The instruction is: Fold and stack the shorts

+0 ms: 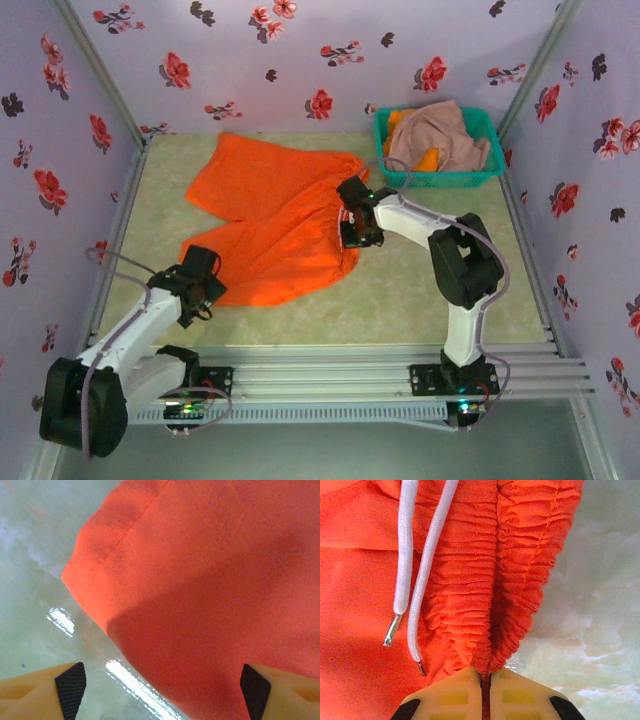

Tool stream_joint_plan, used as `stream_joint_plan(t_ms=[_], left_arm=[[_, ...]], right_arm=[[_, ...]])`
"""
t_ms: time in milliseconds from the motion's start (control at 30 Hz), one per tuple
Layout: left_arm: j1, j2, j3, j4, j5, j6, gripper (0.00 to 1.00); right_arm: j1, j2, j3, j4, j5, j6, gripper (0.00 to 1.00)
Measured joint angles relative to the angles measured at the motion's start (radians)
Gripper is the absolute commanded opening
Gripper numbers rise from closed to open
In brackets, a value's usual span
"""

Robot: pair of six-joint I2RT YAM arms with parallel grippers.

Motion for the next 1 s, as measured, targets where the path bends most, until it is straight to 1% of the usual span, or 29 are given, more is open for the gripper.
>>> stream_joint_plan(t_ms=[100,200,300,367,400,533,633,800,833,867,900,933,967,1000], left_arm=[[0.0,0.05,-0.003,0.043,0.004,-0.005,0.67],[0.0,0.105,-0.003,0.09,0.01,-0.006,0.46],[0.001,0.146,0.012,0.104,0.009,0.008,0.18],[0.004,0.152,0.043,0.097,0.005,0.023,0.04],[0.006,0.151,0.07,0.087,-0.002,0.041,0.0],[0.021,0.12,0.212,0.04,-0.042,0.119,0.0],[0.034,0.089,0.347,-0.006,-0.077,0.205,0.0],[0.039,0.128,0.59,-0.086,-0.118,0.367,0.0],[0.039,0.15,0.627,-0.093,-0.122,0.396,0.08],[0.038,0.175,0.655,-0.1,-0.123,0.423,0.19],[0.038,0.209,0.684,-0.105,-0.123,0.454,0.41],[0.038,0.246,0.706,-0.108,-0.122,0.475,0.6],[0.039,0.277,0.716,-0.106,-0.118,0.49,0.74],[0.039,0.313,0.722,-0.099,-0.107,0.502,0.85]], right_arm=[[0.0,-0.008,-0.009,0.01,-0.006,0.008,0.05],[0.0,-0.017,-0.017,0.018,-0.016,0.02,0.01],[0.0,-0.038,-0.031,0.031,-0.025,0.032,0.0],[0.0,-0.063,-0.045,0.038,-0.029,0.043,0.0],[0.0,-0.079,-0.055,0.041,-0.029,0.046,0.0],[0.0,-0.169,-0.098,0.047,-0.029,0.058,0.0],[0.0,-0.245,-0.122,0.045,-0.028,0.074,0.0],[0.0,-0.354,-0.181,0.042,-0.023,0.119,0.0],[0.0,-0.373,-0.198,0.042,-0.02,0.131,0.0],[0.0,-0.388,-0.214,0.041,-0.017,0.143,0.0],[0.0,-0.405,-0.232,0.037,-0.013,0.158,0.0],[0.0,-0.42,-0.246,0.032,-0.004,0.174,0.0],[0.0,-0.431,-0.259,0.031,0.007,0.186,0.0],[0.0,-0.446,-0.275,0.031,0.018,0.204,0.0]])
